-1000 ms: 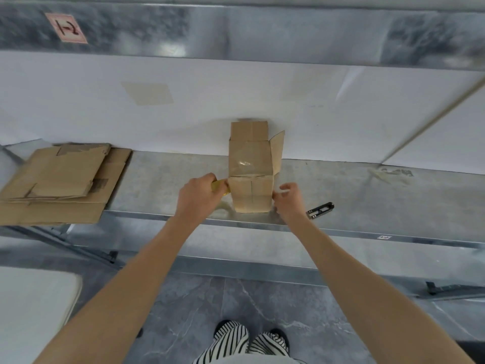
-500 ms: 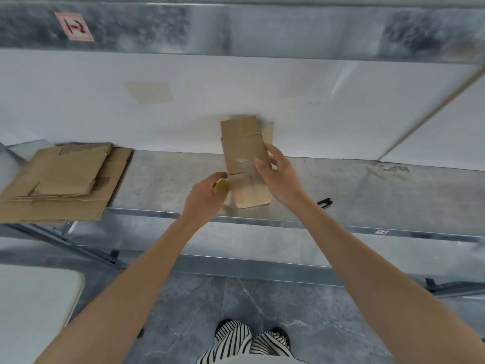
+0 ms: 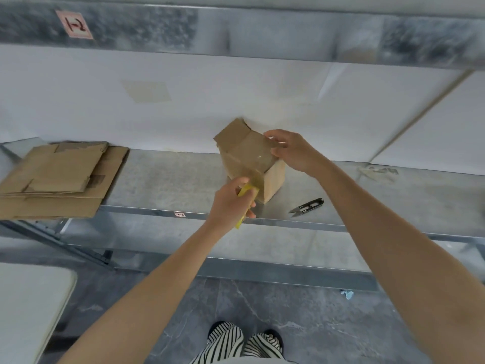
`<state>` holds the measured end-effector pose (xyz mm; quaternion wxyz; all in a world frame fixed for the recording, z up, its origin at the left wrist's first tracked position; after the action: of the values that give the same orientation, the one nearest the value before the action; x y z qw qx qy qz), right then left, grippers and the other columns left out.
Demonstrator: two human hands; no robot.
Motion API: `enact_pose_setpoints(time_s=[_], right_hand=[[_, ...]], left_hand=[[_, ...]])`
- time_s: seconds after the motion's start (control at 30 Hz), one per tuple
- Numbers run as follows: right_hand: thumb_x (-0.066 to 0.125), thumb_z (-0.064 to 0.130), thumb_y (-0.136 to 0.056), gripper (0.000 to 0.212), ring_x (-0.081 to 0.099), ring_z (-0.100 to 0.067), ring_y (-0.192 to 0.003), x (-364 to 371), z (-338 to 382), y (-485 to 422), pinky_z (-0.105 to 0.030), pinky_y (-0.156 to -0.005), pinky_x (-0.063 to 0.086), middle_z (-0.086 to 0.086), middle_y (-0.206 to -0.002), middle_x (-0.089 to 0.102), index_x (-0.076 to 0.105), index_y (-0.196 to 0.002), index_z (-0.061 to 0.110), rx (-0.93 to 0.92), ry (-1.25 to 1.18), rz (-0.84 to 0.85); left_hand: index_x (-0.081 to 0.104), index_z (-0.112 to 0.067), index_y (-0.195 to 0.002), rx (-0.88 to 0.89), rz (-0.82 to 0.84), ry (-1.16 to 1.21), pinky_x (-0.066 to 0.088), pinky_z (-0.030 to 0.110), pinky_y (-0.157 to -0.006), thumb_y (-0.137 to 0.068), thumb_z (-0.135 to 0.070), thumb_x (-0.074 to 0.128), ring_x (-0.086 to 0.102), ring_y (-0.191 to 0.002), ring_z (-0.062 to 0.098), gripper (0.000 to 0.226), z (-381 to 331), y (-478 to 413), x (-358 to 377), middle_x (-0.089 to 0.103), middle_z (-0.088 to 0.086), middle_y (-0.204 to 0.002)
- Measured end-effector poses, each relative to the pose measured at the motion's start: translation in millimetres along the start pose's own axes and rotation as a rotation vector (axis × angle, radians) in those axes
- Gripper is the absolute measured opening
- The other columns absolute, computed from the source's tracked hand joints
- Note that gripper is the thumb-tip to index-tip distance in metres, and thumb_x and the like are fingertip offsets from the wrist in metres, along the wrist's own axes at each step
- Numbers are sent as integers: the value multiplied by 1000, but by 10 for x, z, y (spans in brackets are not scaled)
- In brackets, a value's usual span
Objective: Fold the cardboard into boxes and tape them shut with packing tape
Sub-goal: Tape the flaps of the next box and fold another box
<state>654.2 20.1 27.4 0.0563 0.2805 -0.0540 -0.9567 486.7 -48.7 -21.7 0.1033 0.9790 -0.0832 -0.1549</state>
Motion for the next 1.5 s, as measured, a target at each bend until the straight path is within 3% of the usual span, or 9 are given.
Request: enact_pose_setpoints(time_s=[0.1, 0.27, 0.43, 0.6, 0.8, 0.97, 1.07, 1.23, 1.5], right_hand=[[49, 12, -92, 40, 51, -15, -98, -2, 23, 43, -24, -76, 42, 2, -115, 50, 56, -131, 20, -10, 223, -109], [63, 56, -78, 75, 41, -19, -124, 185, 2, 119, -42, -102, 37, 2, -142, 37, 37, -141, 25, -24, 410, -39], [69, 52, -75, 80, 46, -20, -119, 142, -7, 93, -40, -99, 41, 2, -137, 41, 37, -142, 23, -61, 379, -4], [66, 55, -75, 74, 48, -18, -113, 142, 10, 63, -44, -99, 39, 7, -123, 47, 40, -139, 29, -87, 413, 22], [42, 63, -89, 67, 6, -18, -146, 60, -85, 148, -51, -116, 8, 6, -158, 16, 26, -147, 34, -48, 464, -48], [43, 12, -94, 39, 39, -21, -133, -157, -357, 413, -33, -108, 29, -1, -143, 45, 53, -131, 18, -99, 256, -407], [40, -6, -81, 54, 49, -24, -122, -126, -769, 583, -32, -102, 38, -3, -137, 52, 57, -126, 17, 57, 302, -346], [48, 8, -87, 64, 18, -16, -143, 153, -1272, 745, -45, -114, 17, 5, -154, 26, 30, -145, 28, 207, 626, 63], [50, 27, -95, 34, 44, -26, -117, 329, -1470, 906, -38, -95, 31, -3, -129, 47, 53, -128, 21, 7, 889, -74]], left_hand=[[54, -16, -122, -7, 15, 21, 59, 33, -61, -90, -16, 53, 62, -52, 19, 32, -79, -38, 93, 64, 7, -76], [49, -12, -115, -86, 120, 90, 49, 28, -51, -87, -9, 50, 59, -47, 22, 28, -103, -56, 141, 68, 12, -86], [48, -18, -117, -75, 247, -47, 44, 25, -47, -94, -19, 49, 53, -43, 16, 23, 29, -46, 48, 73, 8, -81], [53, -19, -114, -19, 180, -114, 41, 22, -44, -97, -24, 47, 49, -43, 14, 19, 158, -22, 27, 72, 4, -75], [55, -12, -99, -1, 110, -39, 42, 21, -46, -97, -23, 46, 47, -40, 10, 15, 133, -19, 199, 69, 0, -72], [58, -14, -93, -29, 71, 24, 39, 21, -45, -90, -17, 56, 42, -38, 10, 5, 180, -24, 258, 67, 4, -69], [59, -16, -99, -62, 68, 53, 41, 20, -46, -90, -19, 56, 44, -41, 10, 9, 180, -30, 271, 67, 2, -69], [60, -16, -91, -73, 82, 105, 40, 18, -44, -91, -20, 57, 44, -40, 8, 5, 168, -12, 272, 66, 3, -70], [59, -17, -97, -75, 89, 55, 43, 20, -47, -93, -24, 55, 45, -37, 5, 10, 177, -24, 234, 68, 2, -74]])
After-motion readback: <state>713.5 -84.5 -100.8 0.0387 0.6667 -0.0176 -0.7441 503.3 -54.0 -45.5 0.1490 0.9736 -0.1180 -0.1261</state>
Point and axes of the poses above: each hand's wrist, its own y-axis away from the middle knuckle, its own x-axis out of the palm, z = x × y, the point moved 2 cm from there along -y, towards the middle knuckle
